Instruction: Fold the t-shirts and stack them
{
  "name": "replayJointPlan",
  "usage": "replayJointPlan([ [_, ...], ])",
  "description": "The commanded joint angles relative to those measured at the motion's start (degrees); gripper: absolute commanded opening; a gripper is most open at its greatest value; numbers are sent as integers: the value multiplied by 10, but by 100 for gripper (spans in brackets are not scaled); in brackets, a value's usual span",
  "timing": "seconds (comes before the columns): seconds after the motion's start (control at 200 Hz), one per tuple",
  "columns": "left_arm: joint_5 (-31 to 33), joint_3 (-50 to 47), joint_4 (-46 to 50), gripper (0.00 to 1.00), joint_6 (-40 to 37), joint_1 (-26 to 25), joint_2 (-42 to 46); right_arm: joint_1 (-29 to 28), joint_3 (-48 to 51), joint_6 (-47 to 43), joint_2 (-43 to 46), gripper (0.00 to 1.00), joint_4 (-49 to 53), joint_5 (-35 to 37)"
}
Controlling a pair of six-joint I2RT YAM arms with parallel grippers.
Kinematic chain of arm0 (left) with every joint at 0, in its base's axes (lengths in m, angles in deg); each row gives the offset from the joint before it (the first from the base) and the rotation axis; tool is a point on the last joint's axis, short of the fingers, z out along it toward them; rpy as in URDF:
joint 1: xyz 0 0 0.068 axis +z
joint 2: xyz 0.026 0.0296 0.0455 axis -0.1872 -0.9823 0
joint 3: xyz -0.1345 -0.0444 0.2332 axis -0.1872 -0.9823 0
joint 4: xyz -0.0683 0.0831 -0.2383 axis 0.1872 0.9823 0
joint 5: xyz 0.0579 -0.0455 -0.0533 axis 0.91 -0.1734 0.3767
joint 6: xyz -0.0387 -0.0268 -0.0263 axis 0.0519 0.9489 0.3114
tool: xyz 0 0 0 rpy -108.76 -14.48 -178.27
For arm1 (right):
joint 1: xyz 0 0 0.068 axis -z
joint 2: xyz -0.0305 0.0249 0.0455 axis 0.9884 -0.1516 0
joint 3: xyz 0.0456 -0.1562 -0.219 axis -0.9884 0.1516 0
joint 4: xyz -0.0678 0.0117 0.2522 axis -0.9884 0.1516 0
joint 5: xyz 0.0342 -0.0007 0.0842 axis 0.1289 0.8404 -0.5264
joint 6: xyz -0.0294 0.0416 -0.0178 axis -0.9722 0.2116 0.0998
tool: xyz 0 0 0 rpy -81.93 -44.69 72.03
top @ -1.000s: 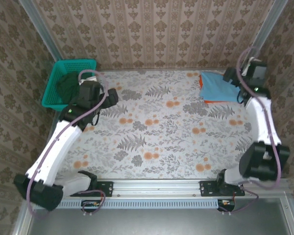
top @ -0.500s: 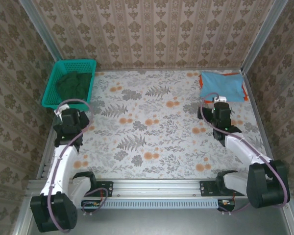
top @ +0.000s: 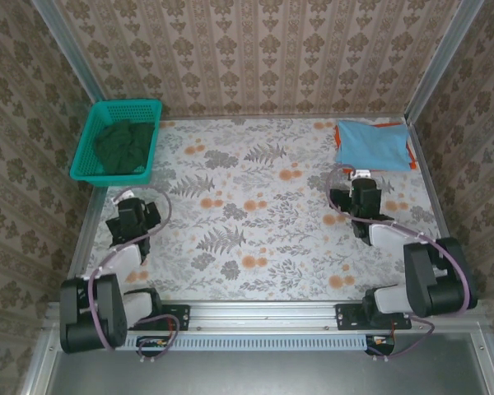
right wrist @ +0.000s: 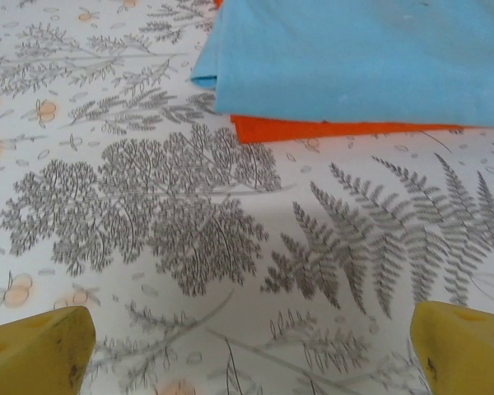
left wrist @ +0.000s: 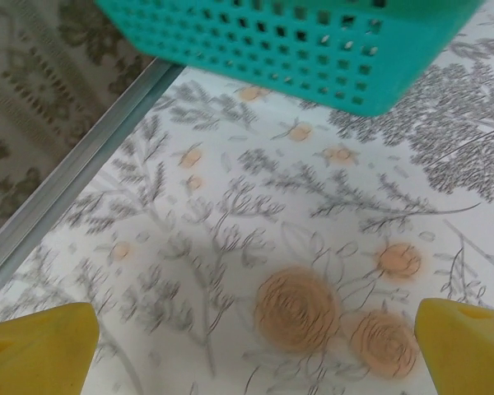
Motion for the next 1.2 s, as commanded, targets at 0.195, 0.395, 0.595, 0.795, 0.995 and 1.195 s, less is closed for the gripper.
replayJointPlan([
  [0.195, -61, 69, -189, 100, -64, -17, -140, 14, 0, -28, -61, 100, -176, -15],
  [0.395, -125, 40, -267, 100, -115, -37, -156, 18, 72, -31, -42, 100, -282, -37],
  [0.595, -124, -12, -419, 100, -160, -68, -210, 8, 167, -56, -80, 100, -495, -70],
  [0.795, -109, 33, -327, 100, -140, -61, -207, 10, 83, -41, -81, 100, -341, -39],
  [0.995, -138, 39, -311, 100, -126, -41, -205, 39, 59, -17, -78, 100, -293, -75],
  [1.195, -137, 38, -312, 100, -128, -42, -205, 40, 60, -17, -78, 100, -293, -76],
])
